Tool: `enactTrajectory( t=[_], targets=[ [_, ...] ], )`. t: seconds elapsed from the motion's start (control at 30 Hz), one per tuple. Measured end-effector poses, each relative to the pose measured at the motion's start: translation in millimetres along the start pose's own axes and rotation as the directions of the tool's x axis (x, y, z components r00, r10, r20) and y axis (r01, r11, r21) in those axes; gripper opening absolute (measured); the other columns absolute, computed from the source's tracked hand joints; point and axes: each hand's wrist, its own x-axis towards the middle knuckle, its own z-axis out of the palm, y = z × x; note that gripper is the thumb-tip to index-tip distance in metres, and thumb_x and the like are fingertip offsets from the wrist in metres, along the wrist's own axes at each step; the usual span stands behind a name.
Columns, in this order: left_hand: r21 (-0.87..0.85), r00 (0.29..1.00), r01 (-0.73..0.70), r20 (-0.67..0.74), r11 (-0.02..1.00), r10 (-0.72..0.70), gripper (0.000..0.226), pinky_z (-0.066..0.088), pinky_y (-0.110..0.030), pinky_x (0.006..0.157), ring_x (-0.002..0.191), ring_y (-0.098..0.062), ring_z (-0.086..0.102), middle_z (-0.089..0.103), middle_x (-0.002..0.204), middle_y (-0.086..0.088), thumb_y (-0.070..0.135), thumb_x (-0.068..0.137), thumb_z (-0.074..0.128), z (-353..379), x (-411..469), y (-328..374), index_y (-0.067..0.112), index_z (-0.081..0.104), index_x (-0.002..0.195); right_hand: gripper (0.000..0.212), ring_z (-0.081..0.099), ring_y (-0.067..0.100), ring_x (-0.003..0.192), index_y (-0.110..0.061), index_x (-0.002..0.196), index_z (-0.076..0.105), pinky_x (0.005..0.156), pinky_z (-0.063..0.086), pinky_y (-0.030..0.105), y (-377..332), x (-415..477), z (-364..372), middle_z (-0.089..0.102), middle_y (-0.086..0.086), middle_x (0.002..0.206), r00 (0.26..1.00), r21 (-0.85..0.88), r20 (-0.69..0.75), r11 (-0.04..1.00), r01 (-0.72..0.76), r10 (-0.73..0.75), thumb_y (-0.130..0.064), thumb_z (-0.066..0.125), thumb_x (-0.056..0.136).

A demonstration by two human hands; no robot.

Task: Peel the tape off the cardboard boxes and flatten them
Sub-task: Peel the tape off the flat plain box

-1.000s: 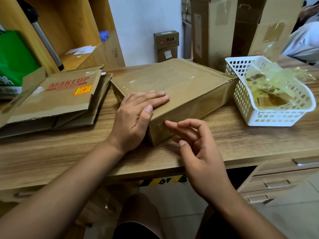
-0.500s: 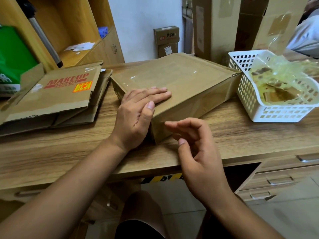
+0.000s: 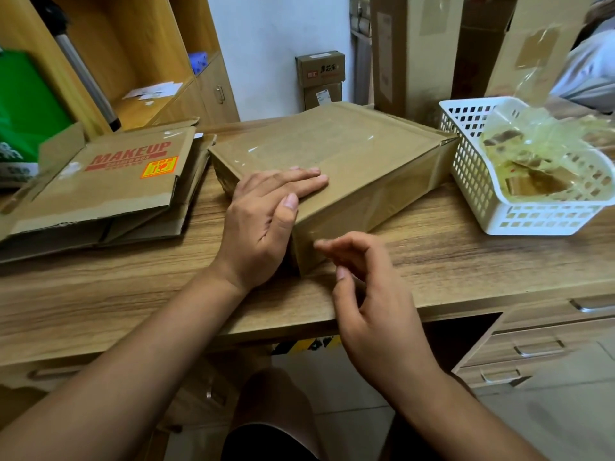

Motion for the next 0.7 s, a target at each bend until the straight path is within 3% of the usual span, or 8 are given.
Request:
enactTrajectory(
  t=[0.1, 0.27, 0.43, 0.57, 0.7],
  targets=[
    [0.001, 1.000, 0.000, 0.000, 1.000, 0.000, 0.048, 0.035, -0.052, 0.109, 0.131, -0.016, 0.054, 0.065, 0.134, 0.005, 0.024, 0.102, 0.029, 0.1, -0.6, -0.8, 0.018, 0.069, 0.128, 0.029, 0.063, -0.001, 0.113, -0.026, 0.124, 0.051, 0.093, 0.054, 0.024, -1.7, -1.5, 2.4, 0.066, -0.014, 0.117, 0.999, -0.087, 0.043, 0.996, 0.001, 0.003, -0.009, 0.051, 0.100],
    [-0.001, 1.000, 0.000, 0.002, 1.000, 0.000, 0.048, 0.035, -0.051, 0.110, 0.131, -0.015, 0.053, 0.065, 0.134, 0.004, 0.024, 0.102, 0.029, -1.1, -0.3, 0.2, 0.017, 0.069, 0.128, 0.038, 0.058, -0.002, 0.121, -0.015, 0.131, 0.051, 0.098, 0.046, 0.013, -3.9, -1.3, -0.7, 0.061, -0.014, 0.129, 0.999, 0.020, -0.039, 1.000, 0.004, -0.003, 0.002, 0.052, 0.098],
    [0.000, 1.000, 0.006, 0.002, 1.000, -0.006, 0.049, 0.035, -0.049, 0.110, 0.132, -0.013, 0.052, 0.065, 0.134, 0.005, 0.025, 0.102, 0.028, -0.6, -0.1, 0.7, 0.017, 0.069, 0.128, 0.040, 0.059, -0.003, 0.119, -0.021, 0.128, 0.049, 0.093, 0.046, 0.010, -5.5, -0.7, 0.5, 0.062, -0.016, 0.127, 0.999, 0.078, -0.042, 0.997, -0.004, 0.008, 0.004, 0.053, 0.097],
    [0.009, 1.000, 0.014, 0.008, 1.000, -0.014, 0.049, 0.034, -0.051, 0.109, 0.131, -0.013, 0.053, 0.065, 0.134, 0.006, 0.026, 0.102, 0.028, 0.1, 0.1, -0.7, 0.019, 0.069, 0.128, 0.038, 0.061, 0.000, 0.120, -0.020, 0.126, 0.051, 0.096, 0.049, 0.015, -5.4, 1.6, -2.3, 0.065, -0.014, 0.123, 0.999, 0.106, -0.030, 0.994, -0.031, 0.034, 0.004, 0.053, 0.097],
    [0.013, 1.000, -0.002, 0.006, 1.000, 0.001, 0.048, 0.035, -0.051, 0.108, 0.131, -0.014, 0.053, 0.065, 0.134, 0.007, 0.025, 0.102, 0.029, 0.4, 0.7, -1.5, 0.019, 0.069, 0.128, 0.030, 0.063, -0.001, 0.114, -0.024, 0.124, 0.052, 0.096, 0.053, 0.027, -5.9, 1.0, 3.0, 0.069, -0.016, 0.116, 0.994, -0.064, 0.096, 0.997, -0.045, 0.051, -0.008, 0.054, 0.099]
  ],
)
